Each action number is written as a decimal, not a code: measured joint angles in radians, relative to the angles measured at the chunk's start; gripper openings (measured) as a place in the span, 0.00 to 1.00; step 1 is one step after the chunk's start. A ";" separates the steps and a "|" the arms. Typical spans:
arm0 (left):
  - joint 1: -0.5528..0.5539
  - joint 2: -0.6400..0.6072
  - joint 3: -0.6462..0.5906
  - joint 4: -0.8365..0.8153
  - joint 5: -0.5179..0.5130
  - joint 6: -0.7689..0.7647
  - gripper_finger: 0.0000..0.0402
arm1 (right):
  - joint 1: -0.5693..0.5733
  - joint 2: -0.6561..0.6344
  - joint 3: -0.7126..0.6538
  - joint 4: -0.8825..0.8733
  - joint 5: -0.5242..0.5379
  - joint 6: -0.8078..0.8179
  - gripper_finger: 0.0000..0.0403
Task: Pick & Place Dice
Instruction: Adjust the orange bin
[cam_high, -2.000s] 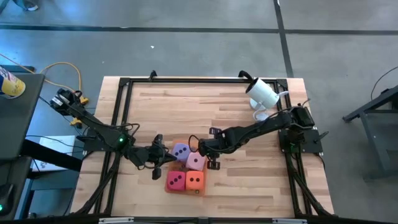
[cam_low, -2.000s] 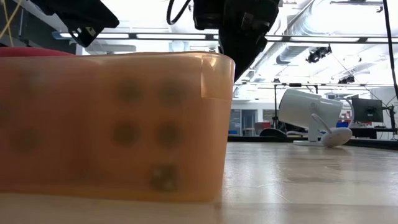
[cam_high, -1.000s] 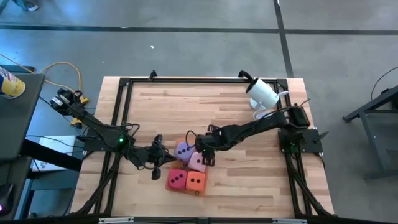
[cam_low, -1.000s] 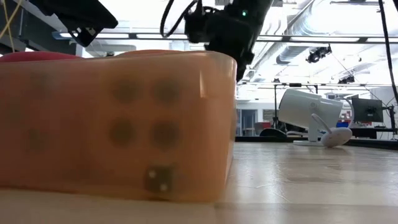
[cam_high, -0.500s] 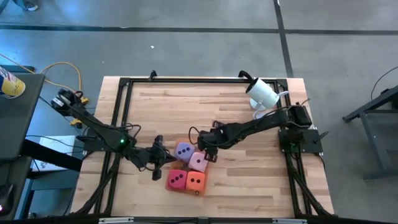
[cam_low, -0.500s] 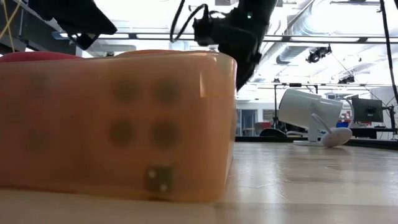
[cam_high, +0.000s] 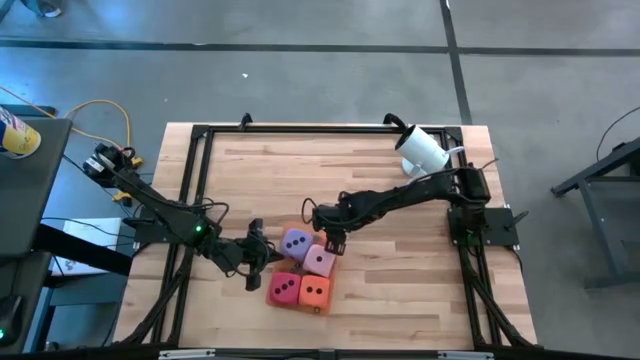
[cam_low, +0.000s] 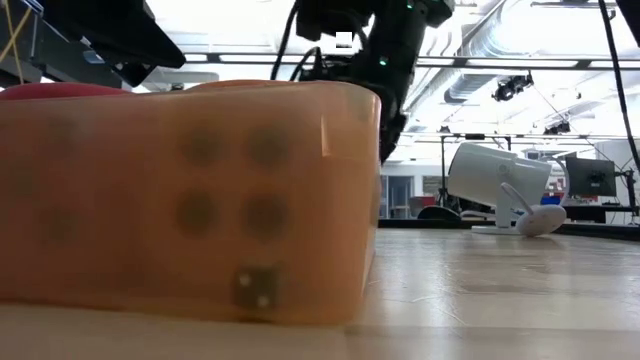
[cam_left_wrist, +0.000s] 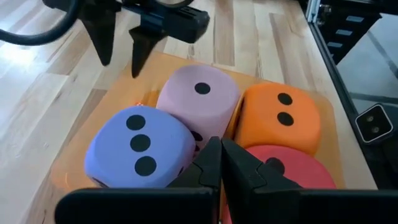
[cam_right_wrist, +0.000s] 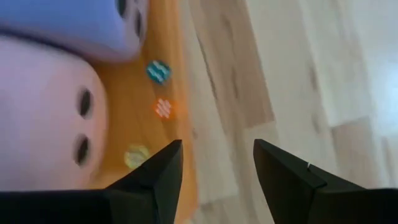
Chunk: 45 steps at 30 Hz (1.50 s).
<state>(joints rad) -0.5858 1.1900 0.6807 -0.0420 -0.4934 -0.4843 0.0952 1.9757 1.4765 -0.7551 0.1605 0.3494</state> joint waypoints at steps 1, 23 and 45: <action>0.000 0.000 0.000 0.001 0.000 0.000 0.00 | -0.003 0.002 0.000 -0.009 -0.005 -0.002 0.45; 0.000 0.000 0.000 -0.002 0.002 0.006 0.00 | 0.079 0.015 0.004 -0.306 -0.064 0.145 0.01; -0.027 -0.001 0.000 -0.004 0.008 -0.002 0.00 | 0.327 -0.091 0.000 -0.786 -0.039 0.669 0.01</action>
<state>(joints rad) -0.6131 1.1892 0.6807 -0.0456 -0.4858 -0.4862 0.4219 1.8843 1.4765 -1.5411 0.1215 1.0182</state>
